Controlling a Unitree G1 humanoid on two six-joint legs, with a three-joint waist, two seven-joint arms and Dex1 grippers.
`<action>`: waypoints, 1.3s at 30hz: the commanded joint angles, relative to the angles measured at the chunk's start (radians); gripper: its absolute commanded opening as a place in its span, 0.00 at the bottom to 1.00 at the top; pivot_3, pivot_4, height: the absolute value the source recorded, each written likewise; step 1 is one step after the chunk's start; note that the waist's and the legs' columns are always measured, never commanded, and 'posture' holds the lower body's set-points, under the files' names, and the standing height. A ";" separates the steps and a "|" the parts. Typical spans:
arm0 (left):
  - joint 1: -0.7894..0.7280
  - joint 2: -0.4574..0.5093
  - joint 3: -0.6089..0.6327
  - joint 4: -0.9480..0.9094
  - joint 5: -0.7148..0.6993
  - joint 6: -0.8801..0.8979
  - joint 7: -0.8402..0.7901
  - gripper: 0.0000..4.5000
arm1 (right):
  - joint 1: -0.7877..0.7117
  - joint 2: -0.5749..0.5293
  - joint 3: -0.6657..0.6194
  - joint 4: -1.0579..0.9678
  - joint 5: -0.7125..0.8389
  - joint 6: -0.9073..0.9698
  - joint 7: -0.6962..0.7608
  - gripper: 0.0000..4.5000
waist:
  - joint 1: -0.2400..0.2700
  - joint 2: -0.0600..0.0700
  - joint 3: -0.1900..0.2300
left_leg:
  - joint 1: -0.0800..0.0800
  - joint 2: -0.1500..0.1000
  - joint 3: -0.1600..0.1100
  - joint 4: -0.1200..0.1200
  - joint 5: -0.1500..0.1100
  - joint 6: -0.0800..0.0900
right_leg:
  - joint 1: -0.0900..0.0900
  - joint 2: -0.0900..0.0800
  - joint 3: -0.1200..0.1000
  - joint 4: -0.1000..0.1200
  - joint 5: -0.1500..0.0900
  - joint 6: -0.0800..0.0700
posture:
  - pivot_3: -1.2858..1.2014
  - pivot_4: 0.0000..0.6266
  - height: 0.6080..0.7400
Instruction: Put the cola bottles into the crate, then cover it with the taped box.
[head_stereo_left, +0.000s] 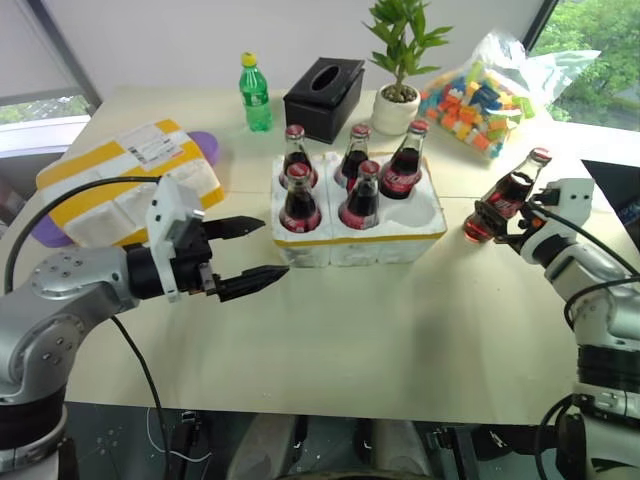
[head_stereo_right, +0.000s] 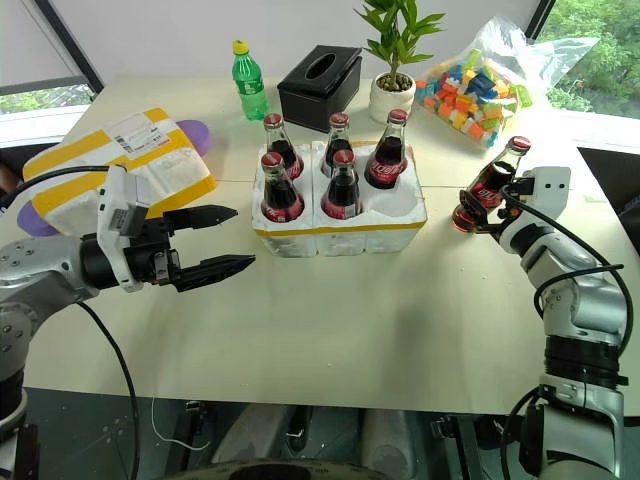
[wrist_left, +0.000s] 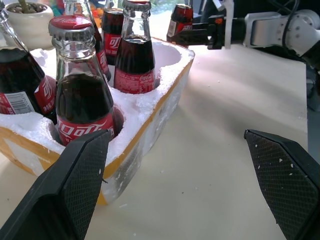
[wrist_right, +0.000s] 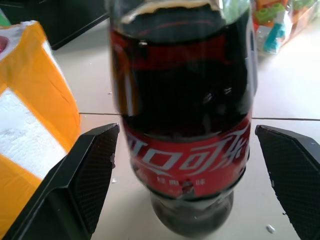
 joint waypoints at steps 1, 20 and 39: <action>-0.009 0.016 0.008 -0.033 -0.021 -0.023 0.011 1.00 | -0.049 0.009 -0.004 0.036 -0.023 -0.055 0.012 0.94 | -0.003 0.000 0.000 | 0.000 0.000 0.000 0.000 0.000 0.000 | 0.000 0.000 0.000 0.000 0.000 0.000 | 0.52 0.24 0.94; -0.005 0.033 -0.010 -0.007 -0.020 -0.053 0.023 1.00 | -0.209 0.003 -0.068 -0.384 0.352 0.195 0.072 0.63 | -0.025 0.010 0.006 | -0.002 0.002 0.001 -0.004 0.000 -0.001 | -0.004 0.002 0.002 0.000 0.000 -0.001 | 0.52 0.24 0.94; -0.005 0.034 -0.009 0.000 -0.003 -0.085 0.056 1.00 | -0.161 -0.020 0.183 -0.357 0.194 0.202 0.199 0.63 | -0.019 0.009 0.006 | -0.005 0.003 0.001 -0.002 0.000 -0.001 | -0.007 0.003 0.002 0.000 0.000 -0.002 | 0.52 0.24 0.94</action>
